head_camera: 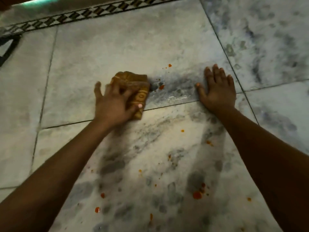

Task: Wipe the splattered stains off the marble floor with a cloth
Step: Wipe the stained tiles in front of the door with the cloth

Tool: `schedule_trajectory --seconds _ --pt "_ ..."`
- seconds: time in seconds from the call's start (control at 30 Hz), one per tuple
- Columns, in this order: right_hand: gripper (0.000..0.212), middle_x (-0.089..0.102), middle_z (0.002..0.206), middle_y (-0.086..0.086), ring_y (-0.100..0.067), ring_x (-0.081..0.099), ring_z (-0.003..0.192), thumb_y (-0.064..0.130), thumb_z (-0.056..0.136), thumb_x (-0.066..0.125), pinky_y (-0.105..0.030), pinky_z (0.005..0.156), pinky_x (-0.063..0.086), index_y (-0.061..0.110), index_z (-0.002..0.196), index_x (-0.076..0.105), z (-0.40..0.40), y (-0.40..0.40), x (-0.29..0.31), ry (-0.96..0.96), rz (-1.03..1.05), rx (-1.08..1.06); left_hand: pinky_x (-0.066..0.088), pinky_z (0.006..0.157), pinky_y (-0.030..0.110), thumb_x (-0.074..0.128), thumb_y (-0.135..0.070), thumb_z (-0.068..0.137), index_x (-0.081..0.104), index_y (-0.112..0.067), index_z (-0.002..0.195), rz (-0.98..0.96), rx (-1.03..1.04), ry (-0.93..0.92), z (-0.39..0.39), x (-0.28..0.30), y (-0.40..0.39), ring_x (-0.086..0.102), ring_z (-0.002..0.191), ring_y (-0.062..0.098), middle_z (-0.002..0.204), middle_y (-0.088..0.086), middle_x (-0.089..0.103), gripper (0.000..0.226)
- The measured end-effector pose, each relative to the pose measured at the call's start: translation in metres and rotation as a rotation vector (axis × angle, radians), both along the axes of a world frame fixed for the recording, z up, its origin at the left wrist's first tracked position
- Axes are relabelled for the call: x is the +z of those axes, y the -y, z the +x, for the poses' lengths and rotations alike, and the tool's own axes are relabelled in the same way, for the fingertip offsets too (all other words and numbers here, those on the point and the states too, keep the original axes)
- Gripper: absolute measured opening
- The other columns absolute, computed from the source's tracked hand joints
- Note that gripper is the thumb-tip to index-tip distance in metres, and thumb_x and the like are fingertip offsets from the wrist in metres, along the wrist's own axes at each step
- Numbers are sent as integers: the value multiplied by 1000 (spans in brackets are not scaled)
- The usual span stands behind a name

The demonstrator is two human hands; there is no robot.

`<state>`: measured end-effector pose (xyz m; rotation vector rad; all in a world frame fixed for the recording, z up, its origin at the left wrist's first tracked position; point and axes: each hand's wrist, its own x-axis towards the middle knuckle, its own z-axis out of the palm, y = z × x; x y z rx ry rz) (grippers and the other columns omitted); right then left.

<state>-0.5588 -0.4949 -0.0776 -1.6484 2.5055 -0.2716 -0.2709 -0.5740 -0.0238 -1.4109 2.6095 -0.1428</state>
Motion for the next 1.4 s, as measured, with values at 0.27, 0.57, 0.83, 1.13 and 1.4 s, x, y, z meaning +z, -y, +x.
schedule_trajectory --seconds 0.27,0.57,0.83,1.13,1.4 --pt "74 8 159 -7 -22 5 146 57 86 18 -39 116 -1 19 151 16 -4 3 -6 -19 -27 -13 0 113 54 26 -61 93 3 -46 146 250 206 -261 -96 -32 81 -14 145 25 158 0 -12 60" --pt "73 9 159 -7 -22 6 146 56 87 19 -38 116 -2 19 151 16 -2 2 -4 -7 -42 -15 2 114 47 7 -68 82 -7 -51 139 245 -150 -197 -46 -27 3 -7 146 20 156 -10 -12 61" --pt "73 6 159 -6 -21 4 146 56 88 18 -37 116 -4 20 151 13 -3 2 -5 1 -37 -22 -3 115 51 24 -54 97 3 -43 147 296 251 -217 -117 -23 85 -12 145 26 158 0 -12 55" --pt "73 9 159 -7 -22 6 146 56 88 21 -38 116 -2 20 151 15 -1 1 -1 12 -30 -18 3 114 42 7 -63 82 -3 -49 141 287 -136 -211 -66 -23 -17 -5 146 18 158 -9 -6 61" --pt "73 7 159 -6 -20 4 146 57 88 19 -37 116 -3 21 151 14 -3 3 -4 13 -41 -14 -5 114 50 22 -53 97 3 -40 148 309 280 -261 -147 -25 66 -13 145 26 158 0 -12 56"
